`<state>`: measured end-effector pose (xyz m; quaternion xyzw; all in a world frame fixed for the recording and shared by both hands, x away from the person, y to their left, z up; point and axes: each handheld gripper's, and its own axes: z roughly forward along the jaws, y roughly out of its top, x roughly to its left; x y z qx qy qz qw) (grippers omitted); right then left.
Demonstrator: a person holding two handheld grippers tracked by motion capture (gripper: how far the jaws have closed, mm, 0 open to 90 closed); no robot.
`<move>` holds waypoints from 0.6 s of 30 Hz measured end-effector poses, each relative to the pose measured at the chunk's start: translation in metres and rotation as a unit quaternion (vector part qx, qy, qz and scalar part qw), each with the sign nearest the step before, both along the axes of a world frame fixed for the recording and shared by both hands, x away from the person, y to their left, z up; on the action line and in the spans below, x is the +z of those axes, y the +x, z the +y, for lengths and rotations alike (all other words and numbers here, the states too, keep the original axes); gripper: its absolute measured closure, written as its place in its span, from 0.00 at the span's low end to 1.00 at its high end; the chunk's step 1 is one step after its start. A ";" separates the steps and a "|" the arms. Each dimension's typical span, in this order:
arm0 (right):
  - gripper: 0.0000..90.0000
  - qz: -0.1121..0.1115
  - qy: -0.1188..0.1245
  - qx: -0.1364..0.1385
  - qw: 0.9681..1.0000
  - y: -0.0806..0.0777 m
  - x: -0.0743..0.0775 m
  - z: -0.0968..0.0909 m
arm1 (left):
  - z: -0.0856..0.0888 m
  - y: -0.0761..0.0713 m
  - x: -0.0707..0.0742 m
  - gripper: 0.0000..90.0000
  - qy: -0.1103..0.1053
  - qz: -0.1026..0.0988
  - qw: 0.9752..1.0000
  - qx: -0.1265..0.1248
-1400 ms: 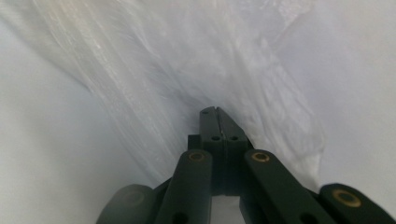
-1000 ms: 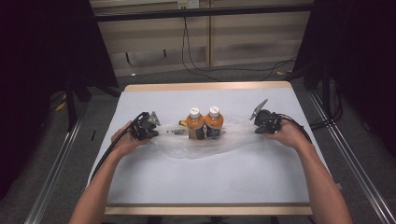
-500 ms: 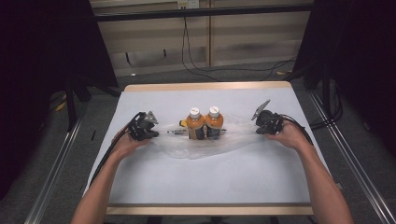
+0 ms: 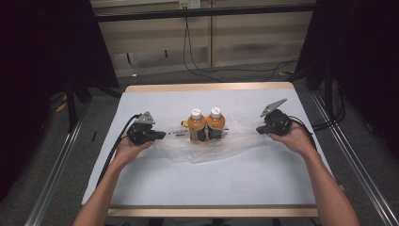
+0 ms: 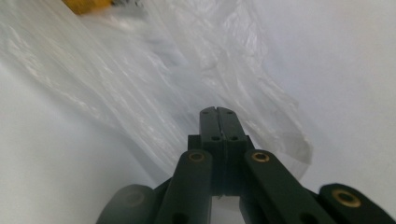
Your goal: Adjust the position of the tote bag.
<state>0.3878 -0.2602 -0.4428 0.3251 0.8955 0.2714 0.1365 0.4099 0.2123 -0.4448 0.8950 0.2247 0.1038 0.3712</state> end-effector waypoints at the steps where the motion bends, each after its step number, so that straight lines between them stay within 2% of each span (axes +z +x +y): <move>1: 1.00 -0.001 0.010 -0.001 1.000 -0.002 0.002 -0.001 | -0.001 -0.002 0.002 1.00 -0.010 -0.003 1.000 -0.002; 4: 1.00 -0.017 0.039 0.001 0.999 -0.006 0.009 -0.001 | -0.001 -0.007 0.007 1.00 -0.029 -0.008 1.000 -0.007; 7: 1.00 -0.028 0.065 -0.003 0.997 -0.009 0.014 0.000 | 0.000 -0.013 0.012 1.00 -0.062 -0.010 0.998 -0.002; 9: 1.00 -0.037 0.080 0.004 0.996 -0.010 0.017 0.003 | -0.002 -0.016 0.015 1.00 -0.069 -0.012 0.997 -0.009; 11: 1.00 -0.036 0.096 0.005 0.995 -0.010 0.018 0.005 | -0.006 -0.023 0.019 1.00 -0.085 -0.012 0.996 -0.014; 13: 1.00 -0.039 0.106 0.003 0.994 -0.010 0.017 0.009 | -0.012 -0.028 0.023 1.00 -0.086 -0.019 0.996 -0.024; 15: 1.00 -0.041 0.115 0.008 0.992 -0.009 0.016 0.015 | -0.020 -0.032 0.024 1.00 -0.101 -0.016 0.994 -0.032; 18: 1.00 -0.041 0.122 0.015 0.992 -0.006 0.014 0.029 | -0.034 -0.037 0.022 1.00 -0.100 -0.015 0.994 -0.041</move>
